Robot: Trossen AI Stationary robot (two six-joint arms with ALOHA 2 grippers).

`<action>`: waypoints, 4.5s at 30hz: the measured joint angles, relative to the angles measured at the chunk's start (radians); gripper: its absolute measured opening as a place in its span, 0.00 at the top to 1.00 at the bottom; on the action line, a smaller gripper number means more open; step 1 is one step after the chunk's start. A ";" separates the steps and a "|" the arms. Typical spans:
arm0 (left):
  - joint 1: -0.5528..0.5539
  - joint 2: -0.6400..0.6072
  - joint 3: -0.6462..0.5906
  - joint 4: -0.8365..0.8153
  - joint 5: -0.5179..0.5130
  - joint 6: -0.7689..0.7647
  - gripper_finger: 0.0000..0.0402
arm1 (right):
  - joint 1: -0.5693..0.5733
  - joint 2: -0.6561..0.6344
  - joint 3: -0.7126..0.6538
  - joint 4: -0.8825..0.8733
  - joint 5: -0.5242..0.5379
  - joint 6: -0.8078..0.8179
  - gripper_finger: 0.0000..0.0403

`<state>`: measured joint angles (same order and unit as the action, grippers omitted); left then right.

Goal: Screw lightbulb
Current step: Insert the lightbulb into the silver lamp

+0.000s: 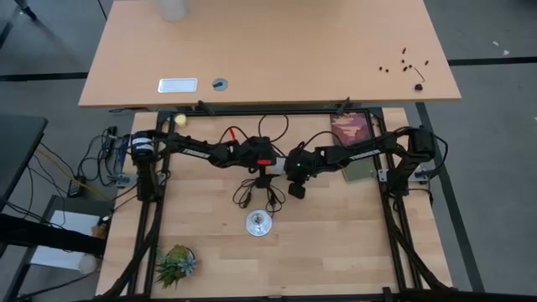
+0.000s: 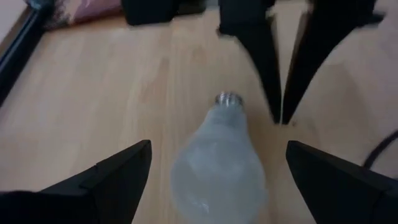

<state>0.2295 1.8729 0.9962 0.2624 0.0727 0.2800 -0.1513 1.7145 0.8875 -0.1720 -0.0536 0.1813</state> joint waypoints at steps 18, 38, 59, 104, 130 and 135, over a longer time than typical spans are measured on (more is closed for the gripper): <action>-0.034 0.130 0.002 0.158 -0.044 -0.027 0.06 | -0.022 0.002 -0.070 0.124 -0.027 -0.002 0.94; -0.049 0.188 0.004 0.201 -0.060 -0.121 0.17 | -0.023 0.002 -0.071 0.131 -0.027 -0.001 0.94; -0.043 0.073 0.003 0.105 -0.128 -0.098 0.31 | -0.035 -0.266 -0.070 -0.129 -0.011 0.007 0.94; -0.575 -0.130 0.376 -0.833 -0.303 -0.449 0.34 | 0.415 -0.392 -0.070 -0.082 0.224 0.266 0.94; -0.589 -0.165 0.210 -0.686 -0.336 -0.555 0.26 | 0.473 -0.392 -0.070 -0.047 0.289 0.323 0.94; -0.590 -0.185 0.211 -0.707 -0.346 -0.567 0.19 | 0.467 -0.392 -0.071 -0.046 0.289 0.316 0.94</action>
<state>-0.3603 1.6877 1.2076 -0.4441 -0.2730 -0.2874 0.3157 1.3228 0.8169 -0.2185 0.2356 0.4973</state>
